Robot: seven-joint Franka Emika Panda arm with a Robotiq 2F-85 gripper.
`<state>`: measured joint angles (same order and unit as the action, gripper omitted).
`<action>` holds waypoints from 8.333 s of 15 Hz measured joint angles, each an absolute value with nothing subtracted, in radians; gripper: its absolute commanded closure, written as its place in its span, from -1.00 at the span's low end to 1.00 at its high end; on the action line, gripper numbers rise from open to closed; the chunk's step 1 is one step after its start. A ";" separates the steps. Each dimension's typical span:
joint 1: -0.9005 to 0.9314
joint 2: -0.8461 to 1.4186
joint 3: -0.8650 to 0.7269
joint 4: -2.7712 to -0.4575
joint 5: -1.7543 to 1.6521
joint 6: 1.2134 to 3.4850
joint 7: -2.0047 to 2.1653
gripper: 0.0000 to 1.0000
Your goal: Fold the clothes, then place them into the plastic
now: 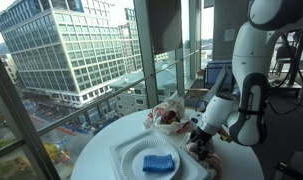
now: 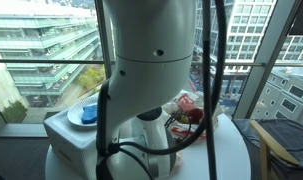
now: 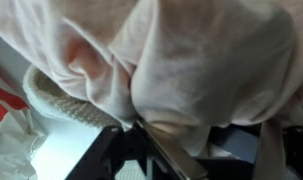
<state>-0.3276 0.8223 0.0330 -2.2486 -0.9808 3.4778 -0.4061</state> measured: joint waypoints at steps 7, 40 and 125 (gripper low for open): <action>-0.318 0.677 -0.057 -2.352 -1.093 3.430 -0.483 -1.00; 0.401 0.852 -0.548 -2.323 -0.987 3.526 -1.050 -1.00; -0.536 1.108 0.432 -1.526 -0.405 3.152 -1.397 -1.00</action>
<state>-0.5357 1.1079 0.4317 -1.5262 -0.4047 3.1520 -1.3966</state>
